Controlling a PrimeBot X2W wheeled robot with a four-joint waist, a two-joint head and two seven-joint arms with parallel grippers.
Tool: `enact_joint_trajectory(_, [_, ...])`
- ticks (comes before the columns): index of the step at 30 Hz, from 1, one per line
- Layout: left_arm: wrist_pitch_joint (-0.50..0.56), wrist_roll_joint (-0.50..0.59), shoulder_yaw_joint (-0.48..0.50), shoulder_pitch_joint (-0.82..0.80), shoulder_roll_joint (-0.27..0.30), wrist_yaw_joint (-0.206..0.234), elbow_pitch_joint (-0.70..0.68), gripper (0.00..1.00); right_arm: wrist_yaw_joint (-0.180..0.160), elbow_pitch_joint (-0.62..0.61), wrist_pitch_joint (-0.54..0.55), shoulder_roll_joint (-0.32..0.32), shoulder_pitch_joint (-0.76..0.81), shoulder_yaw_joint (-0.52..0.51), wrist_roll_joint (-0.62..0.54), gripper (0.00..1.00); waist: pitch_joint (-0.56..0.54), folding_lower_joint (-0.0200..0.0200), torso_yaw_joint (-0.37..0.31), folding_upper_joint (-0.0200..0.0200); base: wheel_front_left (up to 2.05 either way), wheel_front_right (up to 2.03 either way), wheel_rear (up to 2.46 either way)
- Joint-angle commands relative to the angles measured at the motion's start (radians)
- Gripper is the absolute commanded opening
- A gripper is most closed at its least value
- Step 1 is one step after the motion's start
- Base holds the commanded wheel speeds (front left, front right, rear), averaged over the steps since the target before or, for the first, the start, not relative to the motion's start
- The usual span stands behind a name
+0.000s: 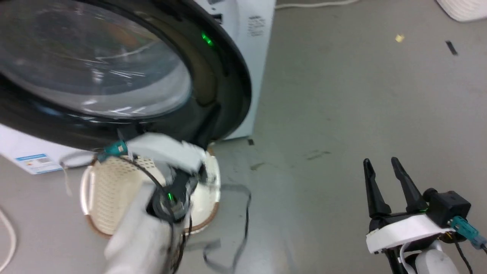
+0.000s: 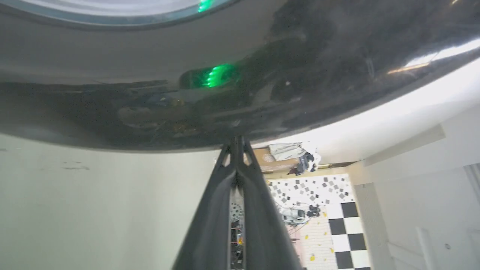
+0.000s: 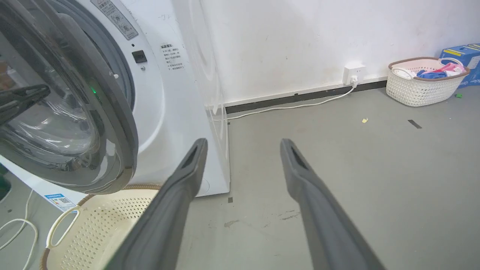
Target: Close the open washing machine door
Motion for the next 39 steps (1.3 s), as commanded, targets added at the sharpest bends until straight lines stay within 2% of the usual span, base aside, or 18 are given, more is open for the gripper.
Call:
enact_joint_trajectory(1, [-0.024, 0.045, -0.032, 0.054, 0.025, -0.005, -0.018, 0.00, 0.001, -0.005, -0.005, 0.001, 0.014, -0.010, -0.012, 1.00, -0.043, 0.0000, 0.051, -0.0001, 0.00, 0.00, 0.00])
enact_joint_trajectory(2, [-0.051, 0.085, -0.060, 0.080, 0.041, -0.005, -0.032, 0.53, 0.001, -0.007, -0.005, 0.001, 0.021, -0.017, -0.017, 1.00, -0.056, 0.0000, 0.069, -0.0001, 0.00, 0.00, 0.00])
enact_joint_trajectory(3, [-0.084, 0.131, -0.093, 0.106, 0.058, -0.005, -0.041, 1.00, 0.001, -0.010, -0.005, 0.001, 0.028, -0.023, -0.021, 1.00, -0.069, 0.0000, 0.089, -0.0001, 0.00, 0.00, 0.00])
enact_joint_trajectory(6, [-0.222, 0.301, -0.217, 0.178, 0.127, -0.005, -0.070, 1.00, 0.001, -0.011, -0.005, 0.001, 0.051, -0.030, -0.039, 1.00, -0.111, 0.0000, 0.141, -0.0001, 0.00, 0.00, 0.00])
enact_joint_trajectory(8, [-0.300, 0.388, -0.266, 0.221, 0.169, -0.005, -0.080, 1.00, 0.001, -0.014, -0.005, 0.001, 0.066, -0.037, -0.048, 1.00, -0.138, 0.0000, 0.176, -0.0001, 0.00, 0.00, 0.00])
enact_joint_trajectory(10, [-0.325, 0.482, -0.271, 0.254, 0.208, -0.005, -0.084, 1.00, 0.001, -0.022, -0.005, 0.001, 0.081, -0.044, -0.053, 1.00, -0.159, 0.0000, 0.211, -0.0001, 0.00, 0.00, 0.00])
enact_joint_trajectory(12, [-0.328, 0.636, -0.189, 0.286, 0.232, -0.002, -0.115, 1.00, 0.001, -0.033, -0.005, 0.001, 0.096, -0.047, -0.057, 1.00, -0.174, 0.0000, 0.244, -0.0001, 0.00, 0.00, 0.00])
enact_joint_trajectory(16, [-0.329, 0.952, -0.016, 0.401, 0.215, 0.045, -0.240, 1.00, 0.001, -0.049, -0.005, 0.001, 0.118, -0.029, -0.069, 1.00, -0.201, 0.0000, 0.292, -0.0001, 0.00, 0.00, 0.00])
enact_joint_trajectory(18, [-0.329, 1.075, 0.047, 0.460, 0.196, 0.065, -0.299, 1.00, 0.001, -0.054, -0.005, 0.001, 0.124, -0.016, -0.073, 1.00, -0.211, 0.0000, 0.307, -0.0001, 0.00, 0.00, 0.00])
enact_joint_trajectory(21, [-0.329, 1.201, 0.122, 0.535, 0.156, 0.079, -0.364, 1.00, 0.001, -0.062, -0.005, 0.001, 0.133, -0.002, -0.075, 1.00, -0.220, 0.0000, 0.324, -0.0001, 0.00, 0.00, 0.00])
enact_joint_trajectory(23, [-0.329, 1.282, 0.138, 0.571, 0.143, 0.077, -0.388, 1.00, 0.001, -0.065, -0.005, 0.001, 0.139, 0.007, -0.078, 1.00, -0.223, 0.0000, 0.332, -0.0001, 0.00, 0.00, 0.00])
enact_joint_trajectory(27, [-0.329, 1.368, 0.164, 0.615, 0.105, 0.080, -0.402, 1.00, 0.001, -0.059, -0.005, 0.001, 0.144, 0.025, -0.092, 1.00, -0.220, 0.0000, 0.348, -0.0001, 0.00, 0.00, 0.00])
enact_joint_trajectory(28, [-0.329, 1.382, 0.171, 0.620, 0.097, 0.080, -0.405, 1.00, 0.001, -0.057, -0.005, 0.001, 0.143, 0.039, -0.098, 0.71, -0.217, 0.0000, 0.353, -0.0001, 0.00, 0.00, 0.00])
enact_joint_trajectory(29, [-0.329, 1.396, 0.177, 0.623, 0.091, 0.079, -0.406, 1.00, 0.001, -0.055, -0.005, 0.001, 0.140, 0.053, -0.106, 0.20, -0.212, 0.0000, 0.360, -0.0001, 0.00, 0.00, 0.00])
enact_joint_trajectory(30, [-0.329, 1.407, 0.182, 0.625, 0.083, 0.080, -0.408, 1.00, 0.001, -0.053, -0.005, -0.001, 0.135, 0.069, -0.118, 0.00, -0.205, 0.0000, 0.368, -0.0001, 0.00, 0.00, 0.00])
enact_joint_trajectory(33, [-0.329, 1.426, 0.192, 0.617, 0.062, 0.077, -0.415, 1.00, 0.001, -0.034, -0.005, -0.036, 0.103, 0.121, -0.152, 0.00, -0.176, 0.0000, 0.395, -0.0001, 0.00, 0.00, 0.00])
enact_joint_trajectory(39, [-0.329, 1.439, 0.207, 0.570, 0.034, 0.056, -0.436, 1.00, 0.001, 0.029, -0.005, -0.132, -0.049, 0.200, -0.105, 0.00, -0.083, 0.0000, 0.452, -0.0001, 0.00, 0.00, 0.00])
